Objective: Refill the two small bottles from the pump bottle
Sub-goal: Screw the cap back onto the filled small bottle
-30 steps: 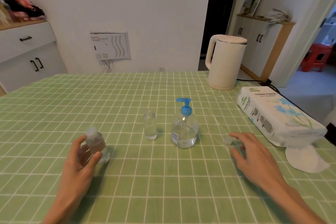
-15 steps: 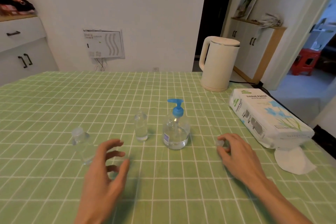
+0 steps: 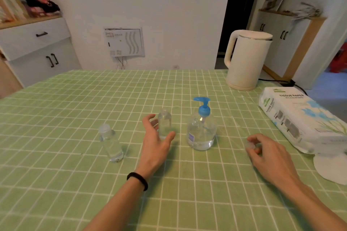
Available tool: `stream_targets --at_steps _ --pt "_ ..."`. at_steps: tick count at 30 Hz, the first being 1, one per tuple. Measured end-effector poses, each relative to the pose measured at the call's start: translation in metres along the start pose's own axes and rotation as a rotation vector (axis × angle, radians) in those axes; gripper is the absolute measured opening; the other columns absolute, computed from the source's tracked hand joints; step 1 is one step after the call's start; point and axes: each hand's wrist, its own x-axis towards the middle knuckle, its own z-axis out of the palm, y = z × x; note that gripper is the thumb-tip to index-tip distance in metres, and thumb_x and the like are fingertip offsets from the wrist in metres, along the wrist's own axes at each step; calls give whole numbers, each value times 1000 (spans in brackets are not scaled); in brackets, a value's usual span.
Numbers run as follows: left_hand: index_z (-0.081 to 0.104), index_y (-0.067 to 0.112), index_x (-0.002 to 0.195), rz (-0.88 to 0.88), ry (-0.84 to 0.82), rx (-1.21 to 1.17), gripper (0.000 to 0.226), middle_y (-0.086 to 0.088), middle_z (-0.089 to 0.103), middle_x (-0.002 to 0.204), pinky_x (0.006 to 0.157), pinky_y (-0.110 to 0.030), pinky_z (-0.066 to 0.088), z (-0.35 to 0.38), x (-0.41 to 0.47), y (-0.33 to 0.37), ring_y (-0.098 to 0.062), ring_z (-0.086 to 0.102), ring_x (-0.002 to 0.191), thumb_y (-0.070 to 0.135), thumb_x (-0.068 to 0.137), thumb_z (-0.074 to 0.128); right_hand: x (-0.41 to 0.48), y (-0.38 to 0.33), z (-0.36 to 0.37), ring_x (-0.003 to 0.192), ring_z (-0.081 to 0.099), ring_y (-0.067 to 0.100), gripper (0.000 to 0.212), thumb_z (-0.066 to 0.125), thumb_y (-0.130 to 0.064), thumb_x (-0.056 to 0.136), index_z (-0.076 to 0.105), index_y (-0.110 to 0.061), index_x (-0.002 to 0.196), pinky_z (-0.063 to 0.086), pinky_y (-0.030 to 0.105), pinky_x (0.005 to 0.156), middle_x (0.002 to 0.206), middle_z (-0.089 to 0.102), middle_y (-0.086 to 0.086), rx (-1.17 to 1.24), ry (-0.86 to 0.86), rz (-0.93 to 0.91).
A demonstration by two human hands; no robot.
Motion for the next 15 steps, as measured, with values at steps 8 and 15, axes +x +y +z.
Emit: stream_targets --at_steps 8,15 --pt "51 19 129 56 -3 11 39 5 69 119 102 -48 58 -2 9 -1 -12 70 110 9 98 73 -8 1 -4 91 64 11 23 67 -26 101 74 -20 122 54 36 84 104 67 -11 56 21 -44" --pt "65 27 121 51 -115 -53 47 5 81 109 98 -39 62 -28 -34 -3 -13 78 102 13 83 89 -41 -10 -16 90 67 -5 16 77 -29 94 76 -34 108 45 13 71 100 73 -22 330 2 4"
